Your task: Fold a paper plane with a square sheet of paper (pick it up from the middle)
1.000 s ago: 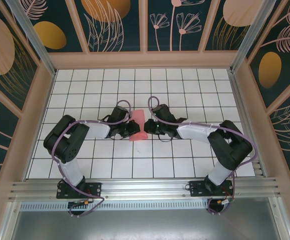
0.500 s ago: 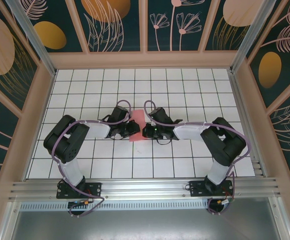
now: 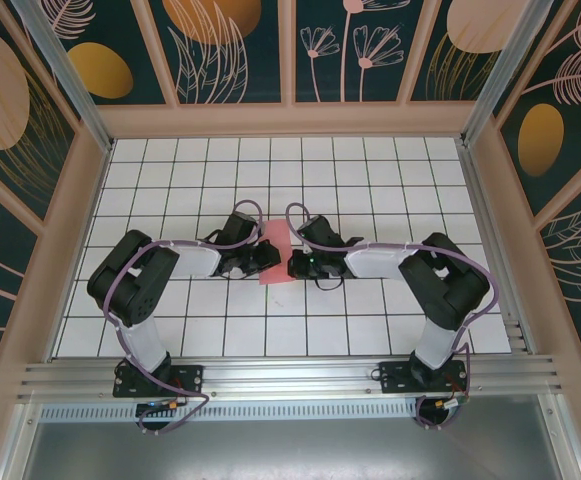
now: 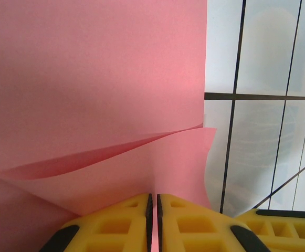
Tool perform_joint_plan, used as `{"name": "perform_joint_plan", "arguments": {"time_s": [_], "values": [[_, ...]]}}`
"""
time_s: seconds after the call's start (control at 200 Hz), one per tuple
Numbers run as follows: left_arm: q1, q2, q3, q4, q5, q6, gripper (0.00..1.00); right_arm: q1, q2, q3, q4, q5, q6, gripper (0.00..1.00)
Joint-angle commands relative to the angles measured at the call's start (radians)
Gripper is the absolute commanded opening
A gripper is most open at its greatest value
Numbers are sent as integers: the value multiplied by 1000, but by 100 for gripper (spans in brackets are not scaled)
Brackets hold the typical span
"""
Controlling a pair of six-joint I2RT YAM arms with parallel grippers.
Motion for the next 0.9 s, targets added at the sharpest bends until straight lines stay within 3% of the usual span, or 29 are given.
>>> {"name": "perform_joint_plan", "arguments": {"time_s": [0.0, 0.896], "values": [[12, 46, -18, -117, -134, 39, 15, 23, -44, 18, -11, -1, -35, 11], [13, 45, -21, -122, -145, 41, 15, 28, 20, -9, -63, 62, -1, 11]]}}
